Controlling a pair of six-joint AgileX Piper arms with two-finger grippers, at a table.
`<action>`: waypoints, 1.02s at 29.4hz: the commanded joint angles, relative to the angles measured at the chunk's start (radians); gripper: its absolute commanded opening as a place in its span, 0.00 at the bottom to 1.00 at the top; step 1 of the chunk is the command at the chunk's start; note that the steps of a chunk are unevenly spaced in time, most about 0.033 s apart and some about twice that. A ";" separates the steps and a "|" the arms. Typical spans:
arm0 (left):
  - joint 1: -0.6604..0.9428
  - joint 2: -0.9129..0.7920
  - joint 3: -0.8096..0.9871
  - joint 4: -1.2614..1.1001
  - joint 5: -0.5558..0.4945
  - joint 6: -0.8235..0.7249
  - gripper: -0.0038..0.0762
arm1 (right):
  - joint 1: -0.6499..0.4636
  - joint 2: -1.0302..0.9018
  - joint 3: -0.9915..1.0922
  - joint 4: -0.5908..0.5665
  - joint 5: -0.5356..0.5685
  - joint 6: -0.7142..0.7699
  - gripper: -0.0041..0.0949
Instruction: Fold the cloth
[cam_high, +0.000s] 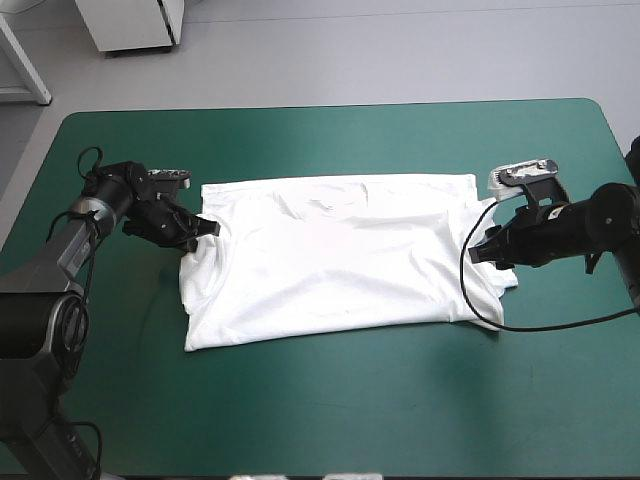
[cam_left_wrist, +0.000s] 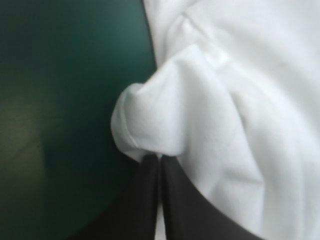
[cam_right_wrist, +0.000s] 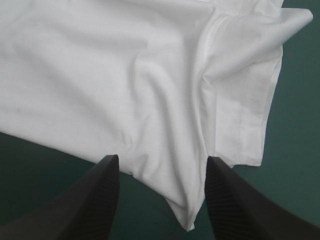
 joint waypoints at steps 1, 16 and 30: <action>-0.041 -0.103 -0.107 -0.045 0.047 -0.005 0.04 | 0.003 -0.024 -0.035 0.018 -0.023 -0.004 0.53; -0.222 -0.012 -0.165 -0.043 0.032 -0.037 0.04 | 0.003 -0.023 -0.035 0.010 -0.016 -0.004 0.53; -0.223 0.038 -0.246 -0.082 0.159 0.023 0.33 | 0.003 -0.021 -0.035 -0.070 -0.069 -0.002 0.53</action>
